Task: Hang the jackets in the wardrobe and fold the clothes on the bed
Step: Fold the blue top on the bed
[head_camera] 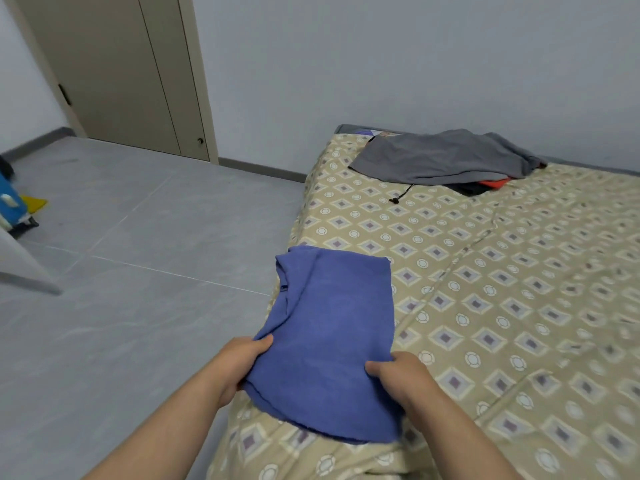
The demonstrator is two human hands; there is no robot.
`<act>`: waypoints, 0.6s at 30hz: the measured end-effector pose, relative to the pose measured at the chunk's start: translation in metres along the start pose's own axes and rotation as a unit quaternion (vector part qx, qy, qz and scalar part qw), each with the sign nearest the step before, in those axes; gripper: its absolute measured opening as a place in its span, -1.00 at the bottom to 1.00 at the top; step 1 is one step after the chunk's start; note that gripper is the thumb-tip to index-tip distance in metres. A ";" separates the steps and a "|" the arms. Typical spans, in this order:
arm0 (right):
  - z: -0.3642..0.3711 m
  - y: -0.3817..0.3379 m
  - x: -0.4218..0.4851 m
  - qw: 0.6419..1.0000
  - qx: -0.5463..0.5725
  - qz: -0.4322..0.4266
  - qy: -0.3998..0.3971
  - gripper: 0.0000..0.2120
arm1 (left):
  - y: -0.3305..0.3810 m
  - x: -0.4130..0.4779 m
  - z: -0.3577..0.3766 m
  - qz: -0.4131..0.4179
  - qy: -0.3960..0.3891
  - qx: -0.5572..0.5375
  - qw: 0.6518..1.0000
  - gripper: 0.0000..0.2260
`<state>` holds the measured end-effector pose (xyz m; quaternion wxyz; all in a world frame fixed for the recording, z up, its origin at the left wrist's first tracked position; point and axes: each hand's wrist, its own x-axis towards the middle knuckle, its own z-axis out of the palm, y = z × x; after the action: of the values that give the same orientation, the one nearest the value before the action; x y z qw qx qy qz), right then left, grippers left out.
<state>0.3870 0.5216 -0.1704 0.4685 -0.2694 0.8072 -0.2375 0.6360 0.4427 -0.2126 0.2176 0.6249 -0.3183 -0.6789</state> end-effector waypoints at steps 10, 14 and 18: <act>-0.033 0.017 -0.031 0.964 0.256 0.070 -0.003 -0.86 | -0.017 -0.059 0.029 -0.032 -0.017 -0.210 0.977 -0.80; -0.049 0.030 -0.046 0.996 0.070 0.039 0.045 -0.92 | -0.027 -0.086 0.040 -0.041 -0.013 -0.175 0.984 -0.85; -0.047 0.034 -0.048 0.973 -0.229 0.015 0.004 -0.86 | -0.041 -0.085 0.036 -0.004 0.052 0.032 0.998 -0.90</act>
<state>0.3582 0.5848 -0.1410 0.3946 -0.3564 0.8460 -0.0399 0.6153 0.5364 -0.1808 0.2111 0.6672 -0.3260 -0.6357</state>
